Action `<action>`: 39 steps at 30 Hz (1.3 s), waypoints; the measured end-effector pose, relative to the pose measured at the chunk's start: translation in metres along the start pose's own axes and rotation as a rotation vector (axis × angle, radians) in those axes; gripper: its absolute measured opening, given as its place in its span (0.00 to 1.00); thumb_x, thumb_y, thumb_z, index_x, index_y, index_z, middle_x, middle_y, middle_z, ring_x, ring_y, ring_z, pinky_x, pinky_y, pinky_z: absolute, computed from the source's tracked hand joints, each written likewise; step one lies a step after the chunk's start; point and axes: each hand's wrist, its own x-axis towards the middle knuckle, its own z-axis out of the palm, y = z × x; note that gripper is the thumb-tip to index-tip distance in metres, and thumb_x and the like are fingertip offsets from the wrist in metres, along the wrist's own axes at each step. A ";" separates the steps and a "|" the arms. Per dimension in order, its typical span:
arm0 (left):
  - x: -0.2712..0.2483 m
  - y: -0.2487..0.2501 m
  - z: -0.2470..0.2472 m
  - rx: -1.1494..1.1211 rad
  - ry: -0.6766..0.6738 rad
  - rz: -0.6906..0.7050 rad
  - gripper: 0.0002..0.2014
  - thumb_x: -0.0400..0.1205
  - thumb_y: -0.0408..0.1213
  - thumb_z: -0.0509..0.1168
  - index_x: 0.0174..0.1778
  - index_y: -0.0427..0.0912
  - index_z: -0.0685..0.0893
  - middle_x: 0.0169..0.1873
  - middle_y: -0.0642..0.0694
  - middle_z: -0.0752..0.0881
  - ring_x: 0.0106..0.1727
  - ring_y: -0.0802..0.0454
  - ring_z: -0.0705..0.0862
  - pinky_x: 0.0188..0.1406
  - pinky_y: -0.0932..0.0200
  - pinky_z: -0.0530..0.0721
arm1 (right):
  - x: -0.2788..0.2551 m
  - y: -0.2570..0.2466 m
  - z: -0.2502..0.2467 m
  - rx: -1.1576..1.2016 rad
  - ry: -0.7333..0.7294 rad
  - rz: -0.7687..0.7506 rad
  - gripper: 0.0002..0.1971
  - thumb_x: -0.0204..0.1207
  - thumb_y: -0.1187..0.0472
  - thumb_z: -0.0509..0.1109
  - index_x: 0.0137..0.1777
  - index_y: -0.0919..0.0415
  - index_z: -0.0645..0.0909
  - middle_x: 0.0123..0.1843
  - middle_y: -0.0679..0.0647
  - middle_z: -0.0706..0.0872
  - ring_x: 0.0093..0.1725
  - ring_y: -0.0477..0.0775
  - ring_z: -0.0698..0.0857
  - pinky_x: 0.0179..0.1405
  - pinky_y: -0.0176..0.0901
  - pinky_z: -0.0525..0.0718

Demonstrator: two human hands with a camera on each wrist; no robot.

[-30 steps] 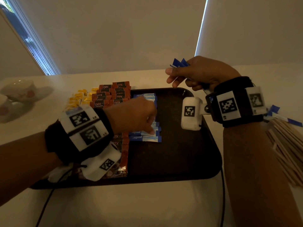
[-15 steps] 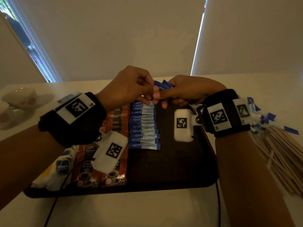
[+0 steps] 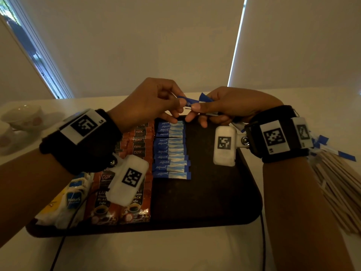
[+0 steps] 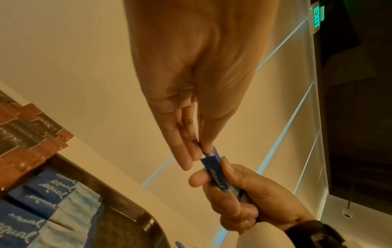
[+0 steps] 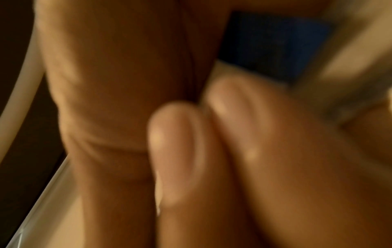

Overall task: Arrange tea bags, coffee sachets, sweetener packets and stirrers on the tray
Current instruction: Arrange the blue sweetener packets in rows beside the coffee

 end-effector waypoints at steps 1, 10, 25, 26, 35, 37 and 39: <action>0.000 -0.001 -0.001 0.008 0.012 -0.011 0.03 0.80 0.32 0.67 0.46 0.36 0.84 0.35 0.41 0.87 0.35 0.55 0.87 0.35 0.61 0.88 | 0.000 0.000 0.000 0.001 0.013 0.001 0.20 0.71 0.48 0.64 0.54 0.61 0.84 0.33 0.51 0.84 0.17 0.41 0.65 0.16 0.30 0.61; -0.003 -0.008 -0.010 0.034 0.071 -0.104 0.02 0.79 0.32 0.67 0.43 0.37 0.84 0.37 0.40 0.87 0.32 0.58 0.87 0.32 0.66 0.87 | 0.000 0.000 -0.003 -0.068 0.241 0.079 0.08 0.78 0.53 0.66 0.45 0.56 0.80 0.33 0.51 0.84 0.17 0.41 0.68 0.15 0.29 0.66; -0.003 -0.011 -0.004 0.940 0.104 0.331 0.13 0.74 0.50 0.70 0.47 0.46 0.86 0.44 0.51 0.81 0.46 0.55 0.71 0.41 0.56 0.67 | 0.001 -0.005 0.002 -0.103 0.233 0.108 0.11 0.77 0.50 0.68 0.42 0.58 0.81 0.30 0.49 0.83 0.17 0.40 0.68 0.16 0.30 0.66; -0.007 -0.011 -0.006 0.915 0.048 0.282 0.14 0.73 0.53 0.69 0.46 0.47 0.85 0.41 0.54 0.80 0.44 0.56 0.74 0.40 0.56 0.68 | -0.002 -0.003 -0.002 -0.084 0.250 0.113 0.11 0.77 0.50 0.67 0.45 0.58 0.82 0.31 0.49 0.83 0.17 0.41 0.68 0.15 0.29 0.66; -0.048 -0.029 0.027 1.096 -0.605 0.022 0.09 0.77 0.54 0.68 0.47 0.54 0.81 0.32 0.62 0.73 0.33 0.67 0.74 0.28 0.73 0.67 | -0.011 0.007 -0.018 0.022 0.368 0.117 0.12 0.79 0.51 0.66 0.50 0.59 0.84 0.32 0.49 0.84 0.17 0.41 0.66 0.14 0.28 0.64; -0.047 -0.033 0.033 1.108 -0.619 0.033 0.11 0.77 0.54 0.67 0.49 0.53 0.81 0.34 0.62 0.72 0.35 0.65 0.73 0.29 0.73 0.65 | -0.008 0.006 -0.014 0.016 0.346 0.111 0.12 0.79 0.51 0.66 0.50 0.60 0.84 0.32 0.50 0.83 0.16 0.41 0.66 0.14 0.28 0.64; -0.046 -0.036 0.035 1.114 -0.625 0.041 0.13 0.77 0.55 0.67 0.51 0.52 0.81 0.36 0.60 0.73 0.41 0.63 0.75 0.32 0.73 0.67 | -0.007 0.005 -0.013 0.015 0.336 0.107 0.12 0.79 0.52 0.66 0.50 0.60 0.84 0.33 0.50 0.83 0.16 0.41 0.66 0.14 0.28 0.64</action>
